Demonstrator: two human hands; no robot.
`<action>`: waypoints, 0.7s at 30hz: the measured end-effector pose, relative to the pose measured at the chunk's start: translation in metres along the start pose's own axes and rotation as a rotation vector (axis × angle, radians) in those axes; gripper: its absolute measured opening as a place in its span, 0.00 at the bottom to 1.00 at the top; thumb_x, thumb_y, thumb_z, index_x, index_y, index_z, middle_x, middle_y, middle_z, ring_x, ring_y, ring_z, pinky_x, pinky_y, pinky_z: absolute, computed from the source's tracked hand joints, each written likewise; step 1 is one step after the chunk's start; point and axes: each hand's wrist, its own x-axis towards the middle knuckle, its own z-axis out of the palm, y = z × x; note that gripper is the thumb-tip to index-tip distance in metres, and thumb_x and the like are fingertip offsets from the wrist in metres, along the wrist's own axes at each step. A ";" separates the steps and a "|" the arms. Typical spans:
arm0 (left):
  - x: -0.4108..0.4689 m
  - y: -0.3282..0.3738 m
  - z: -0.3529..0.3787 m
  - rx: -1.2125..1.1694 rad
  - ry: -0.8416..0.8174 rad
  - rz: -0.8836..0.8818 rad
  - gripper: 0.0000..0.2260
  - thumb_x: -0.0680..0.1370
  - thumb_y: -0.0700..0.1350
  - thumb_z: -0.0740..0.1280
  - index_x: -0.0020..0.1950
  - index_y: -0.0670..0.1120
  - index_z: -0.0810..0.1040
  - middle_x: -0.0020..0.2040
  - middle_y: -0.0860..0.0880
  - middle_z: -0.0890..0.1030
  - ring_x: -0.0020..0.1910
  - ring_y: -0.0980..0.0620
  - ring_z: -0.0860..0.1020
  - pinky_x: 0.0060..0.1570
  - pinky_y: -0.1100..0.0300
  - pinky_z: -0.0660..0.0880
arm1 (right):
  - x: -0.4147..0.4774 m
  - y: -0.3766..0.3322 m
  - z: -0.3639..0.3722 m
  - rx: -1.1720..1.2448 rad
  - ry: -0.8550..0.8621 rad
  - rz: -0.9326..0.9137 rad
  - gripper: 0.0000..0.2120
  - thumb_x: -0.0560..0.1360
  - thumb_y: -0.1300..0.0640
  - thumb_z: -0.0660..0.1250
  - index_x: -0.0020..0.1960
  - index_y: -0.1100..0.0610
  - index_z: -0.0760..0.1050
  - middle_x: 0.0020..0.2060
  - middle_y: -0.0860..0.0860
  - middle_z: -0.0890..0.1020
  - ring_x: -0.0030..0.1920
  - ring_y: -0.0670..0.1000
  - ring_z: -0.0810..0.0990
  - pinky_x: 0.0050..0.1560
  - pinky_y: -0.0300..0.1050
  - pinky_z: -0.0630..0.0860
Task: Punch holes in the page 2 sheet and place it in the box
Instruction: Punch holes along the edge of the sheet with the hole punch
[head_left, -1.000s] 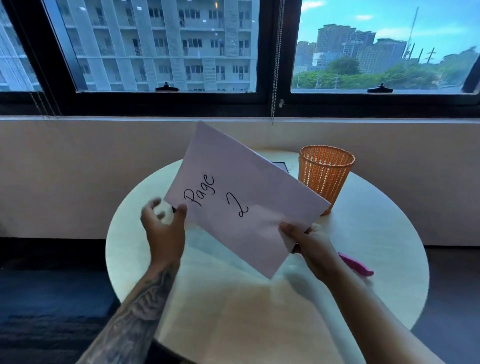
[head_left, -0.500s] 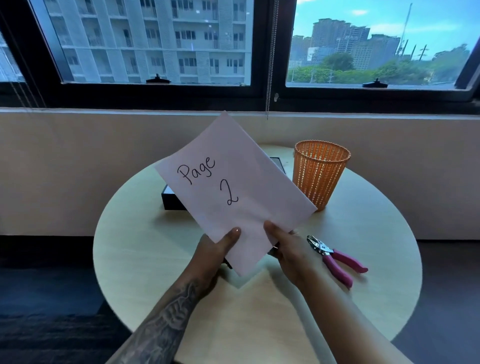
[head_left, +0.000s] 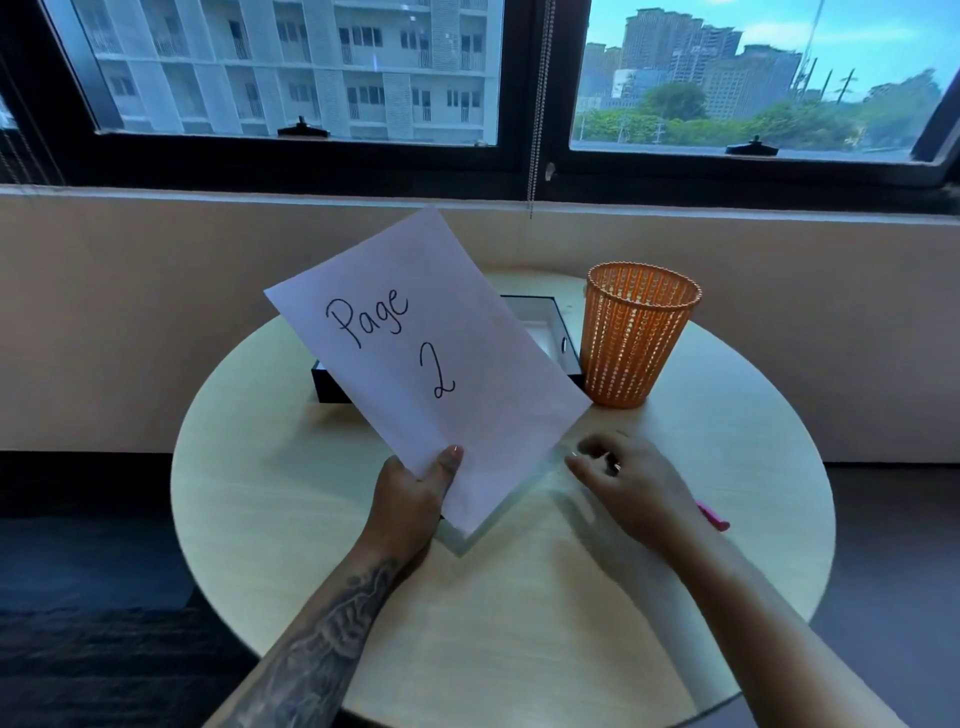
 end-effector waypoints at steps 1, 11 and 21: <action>0.000 0.001 0.000 0.005 0.004 0.009 0.03 0.79 0.41 0.70 0.47 0.47 0.83 0.41 0.56 0.87 0.41 0.56 0.85 0.38 0.68 0.77 | -0.002 0.007 -0.004 -0.217 0.050 0.008 0.14 0.76 0.42 0.67 0.57 0.47 0.80 0.54 0.45 0.81 0.55 0.52 0.78 0.54 0.51 0.75; 0.003 -0.003 -0.001 -0.010 0.039 0.012 0.02 0.79 0.43 0.70 0.48 0.46 0.83 0.43 0.54 0.87 0.43 0.54 0.85 0.42 0.62 0.81 | -0.020 0.013 0.012 -0.350 0.075 -0.033 0.12 0.78 0.46 0.63 0.56 0.49 0.80 0.51 0.47 0.80 0.53 0.52 0.76 0.49 0.49 0.73; 0.004 -0.006 -0.002 -0.052 0.087 -0.027 0.03 0.78 0.45 0.71 0.46 0.48 0.83 0.43 0.50 0.86 0.42 0.48 0.84 0.43 0.52 0.79 | -0.037 0.017 0.005 -0.349 -0.022 -0.002 0.17 0.71 0.37 0.65 0.52 0.47 0.75 0.50 0.44 0.76 0.53 0.50 0.73 0.48 0.46 0.72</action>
